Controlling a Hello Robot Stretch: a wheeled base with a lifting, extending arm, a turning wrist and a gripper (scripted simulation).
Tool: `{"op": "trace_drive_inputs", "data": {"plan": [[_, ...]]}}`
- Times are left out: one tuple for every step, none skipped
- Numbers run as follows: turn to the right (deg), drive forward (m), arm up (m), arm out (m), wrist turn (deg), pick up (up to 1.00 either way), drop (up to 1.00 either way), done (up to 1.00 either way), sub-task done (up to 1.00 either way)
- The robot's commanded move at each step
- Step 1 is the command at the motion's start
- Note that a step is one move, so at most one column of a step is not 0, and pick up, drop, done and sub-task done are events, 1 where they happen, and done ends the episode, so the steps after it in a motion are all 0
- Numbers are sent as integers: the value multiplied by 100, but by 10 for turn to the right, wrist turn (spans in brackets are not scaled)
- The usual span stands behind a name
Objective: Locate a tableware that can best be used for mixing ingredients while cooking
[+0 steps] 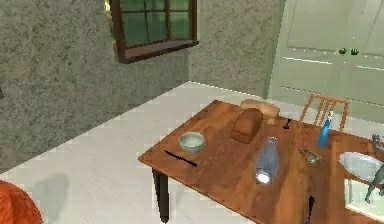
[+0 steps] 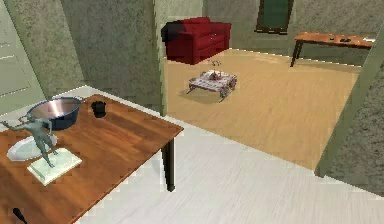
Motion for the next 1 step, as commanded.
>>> {"op": "trace_drive_inputs", "data": {"plan": [[0,0,0,0,0,0,0,100,0]]}}
